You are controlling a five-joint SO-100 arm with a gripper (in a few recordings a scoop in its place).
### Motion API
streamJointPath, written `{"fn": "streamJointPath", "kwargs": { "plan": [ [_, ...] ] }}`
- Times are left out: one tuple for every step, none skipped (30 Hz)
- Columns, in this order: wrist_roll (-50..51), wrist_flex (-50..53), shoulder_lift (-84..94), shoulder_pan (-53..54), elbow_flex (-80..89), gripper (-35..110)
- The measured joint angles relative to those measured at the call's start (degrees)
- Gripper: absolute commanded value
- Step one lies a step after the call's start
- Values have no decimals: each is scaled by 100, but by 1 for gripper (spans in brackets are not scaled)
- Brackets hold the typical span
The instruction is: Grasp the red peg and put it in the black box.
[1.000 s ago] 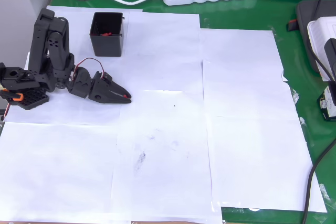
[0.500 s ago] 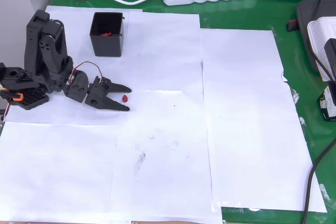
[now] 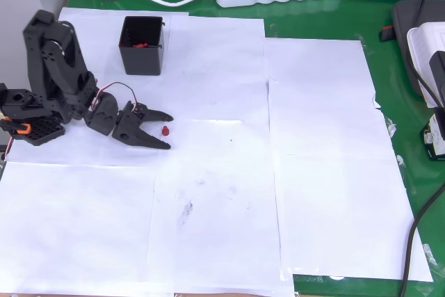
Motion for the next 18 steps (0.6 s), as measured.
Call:
{"fn": "streamJointPath", "kwargs": {
  "plan": [
    [0,0,0,-26,-18,28],
    [0,0,0,-79,-44,28],
    [0,0,-9,-97,-53,28],
    [-9,0,-44,-97,-62,28],
    [-9,0,-53,-88,-79,28],
    [26,18,-53,-79,-79,29],
    [44,62,-62,-18,-79,29],
    [44,70,-62,62,-79,29],
    [44,79,-62,114,-79,28],
    [44,79,-62,123,-79,28],
    [44,79,-62,123,-79,28],
    [44,79,-62,105,-79,27],
    [44,114,-62,105,-79,27],
    [44,132,-62,105,-79,27],
    [70,141,-62,97,-79,27],
    [88,149,-62,97,-79,27],
    [193,149,-70,97,-79,27],
    [334,158,-114,97,-88,27]
  ]
}}
